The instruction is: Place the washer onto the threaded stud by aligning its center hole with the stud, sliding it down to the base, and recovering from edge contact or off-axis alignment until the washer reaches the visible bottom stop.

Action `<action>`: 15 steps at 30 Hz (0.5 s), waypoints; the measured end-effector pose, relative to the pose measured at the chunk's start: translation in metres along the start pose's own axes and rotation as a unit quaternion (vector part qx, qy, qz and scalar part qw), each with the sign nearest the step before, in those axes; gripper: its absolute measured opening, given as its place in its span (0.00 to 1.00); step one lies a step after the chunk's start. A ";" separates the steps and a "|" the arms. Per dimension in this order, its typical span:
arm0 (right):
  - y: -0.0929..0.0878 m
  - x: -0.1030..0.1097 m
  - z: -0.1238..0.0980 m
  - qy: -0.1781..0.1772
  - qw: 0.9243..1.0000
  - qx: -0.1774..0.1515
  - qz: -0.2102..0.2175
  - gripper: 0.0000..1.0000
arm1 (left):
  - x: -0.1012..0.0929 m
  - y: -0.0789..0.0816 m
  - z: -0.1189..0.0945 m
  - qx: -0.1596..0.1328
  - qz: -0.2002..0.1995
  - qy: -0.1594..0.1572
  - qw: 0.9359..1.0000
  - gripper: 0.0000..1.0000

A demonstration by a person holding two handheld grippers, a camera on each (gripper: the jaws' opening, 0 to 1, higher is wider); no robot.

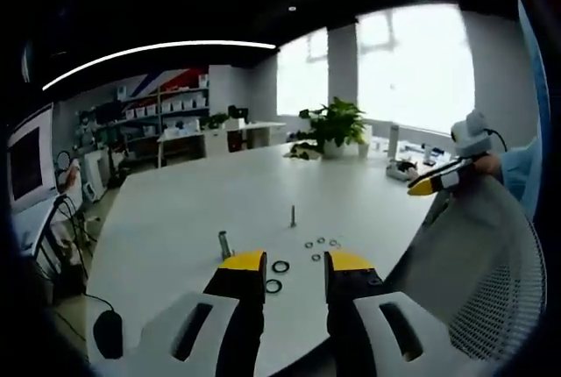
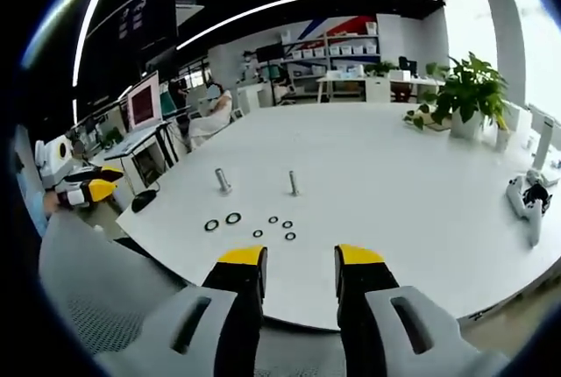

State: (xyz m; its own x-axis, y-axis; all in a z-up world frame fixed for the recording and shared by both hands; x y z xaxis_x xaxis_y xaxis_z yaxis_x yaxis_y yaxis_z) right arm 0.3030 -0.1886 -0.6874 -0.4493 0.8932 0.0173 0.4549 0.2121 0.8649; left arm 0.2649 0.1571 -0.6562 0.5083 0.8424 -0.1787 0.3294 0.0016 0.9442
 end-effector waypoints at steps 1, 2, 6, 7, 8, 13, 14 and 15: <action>-0.001 0.000 0.000 0.005 1.000 0.003 0.002 0.32 | -0.001 -0.001 -0.001 0.001 -0.003 0.000 1.000 0.24; -0.003 -0.001 0.000 0.009 1.000 0.011 0.003 0.32 | -0.004 -0.002 0.000 0.004 0.000 0.000 1.000 0.24; -0.007 -0.005 -0.001 0.008 1.000 0.016 0.007 0.32 | -0.008 0.000 0.005 0.007 0.012 0.003 1.000 0.20; -0.007 -0.006 -0.002 0.008 1.000 0.015 0.007 0.32 | -0.008 0.001 0.006 0.007 0.011 0.004 1.000 0.19; -0.007 -0.009 -0.003 0.005 1.000 0.007 0.014 0.32 | -0.008 0.002 0.007 0.006 0.007 0.007 1.000 0.19; -0.010 -0.014 -0.004 0.002 1.000 0.012 0.023 0.32 | -0.010 -0.001 0.010 0.020 0.022 0.005 1.000 0.19; -0.010 -0.015 -0.004 0.000 1.000 0.013 0.026 0.32 | -0.010 0.000 0.009 0.015 0.017 0.002 1.000 0.19; -0.010 -0.015 -0.005 -0.001 1.000 0.012 0.026 0.32 | -0.010 0.002 0.009 0.008 0.014 -0.001 1.000 0.19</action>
State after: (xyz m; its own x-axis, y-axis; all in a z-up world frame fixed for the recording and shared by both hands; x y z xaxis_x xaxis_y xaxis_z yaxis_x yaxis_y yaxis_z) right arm 0.3018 -0.2061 -0.6940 -0.4230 0.9040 0.0616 0.4965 0.1744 0.8503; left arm 0.2674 0.1434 -0.6550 0.5181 0.8415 -0.1532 0.3274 -0.0296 0.9444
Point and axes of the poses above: the point that each gripper's makers call its tool centre point, and the gripper's own axes: z roughly forward along the fingers, x roughly to its left, y roughly out of its top, the point moved 7 cm from there along -z, roughly backward along the fingers, and after that the axes turned 8 degrees about -z, right-handed, at the moved point
